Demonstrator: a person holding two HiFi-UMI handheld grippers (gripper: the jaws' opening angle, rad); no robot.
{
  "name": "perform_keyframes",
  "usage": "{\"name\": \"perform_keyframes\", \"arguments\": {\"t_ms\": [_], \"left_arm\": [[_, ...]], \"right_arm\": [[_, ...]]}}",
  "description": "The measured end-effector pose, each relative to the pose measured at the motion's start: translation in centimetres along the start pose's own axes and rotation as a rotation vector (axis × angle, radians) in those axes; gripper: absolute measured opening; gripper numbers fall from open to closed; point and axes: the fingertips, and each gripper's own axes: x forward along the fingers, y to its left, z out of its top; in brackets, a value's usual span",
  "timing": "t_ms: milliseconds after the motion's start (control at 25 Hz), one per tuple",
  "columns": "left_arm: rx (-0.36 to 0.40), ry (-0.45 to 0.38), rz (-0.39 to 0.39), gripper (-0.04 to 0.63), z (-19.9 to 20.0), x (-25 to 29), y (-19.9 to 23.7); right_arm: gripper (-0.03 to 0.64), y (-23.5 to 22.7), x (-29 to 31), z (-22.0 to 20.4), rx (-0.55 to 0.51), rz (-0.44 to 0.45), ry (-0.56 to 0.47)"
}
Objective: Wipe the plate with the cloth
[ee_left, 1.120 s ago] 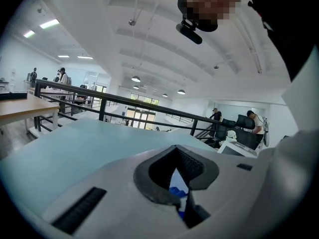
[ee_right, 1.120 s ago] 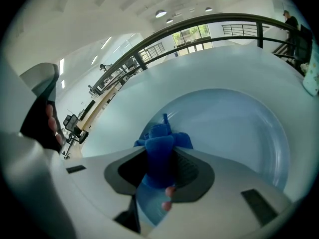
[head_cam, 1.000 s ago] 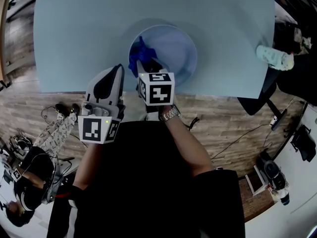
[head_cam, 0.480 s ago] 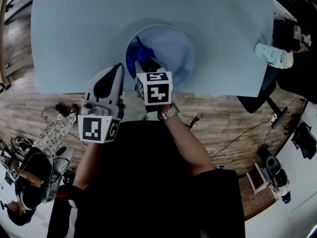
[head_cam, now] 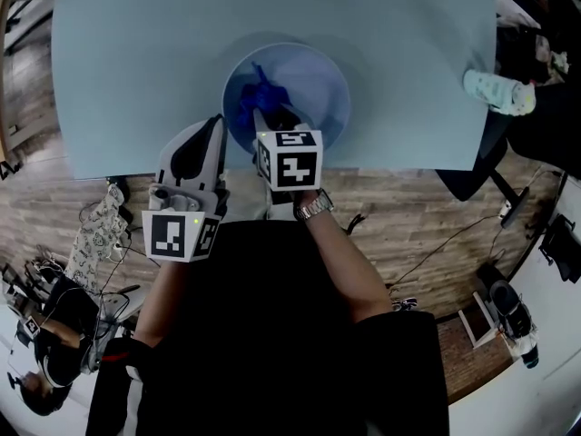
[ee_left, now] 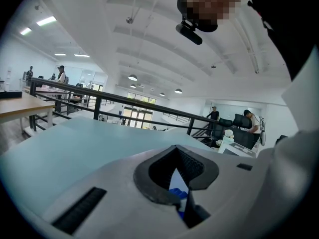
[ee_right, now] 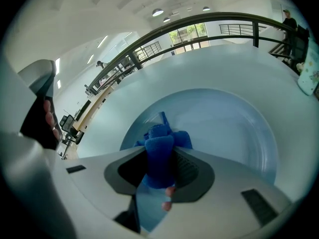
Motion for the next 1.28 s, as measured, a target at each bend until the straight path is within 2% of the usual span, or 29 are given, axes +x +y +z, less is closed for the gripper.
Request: {"name": "perform_keyframes", "arguments": {"t_ms": [680,1280], "left_arm": [[0.021,0.013,-0.077,0.002,0.0,1.0,-2.0],[0.036,0.021,-0.147,0.002,0.2,2.5,-3.6]], "right_arm": [[0.118,-4.0,-2.0,-0.6,0.057,-0.081,-0.008],[0.118,-8.1,-4.2,-1.1,0.154,-0.171,-0.028]]}}
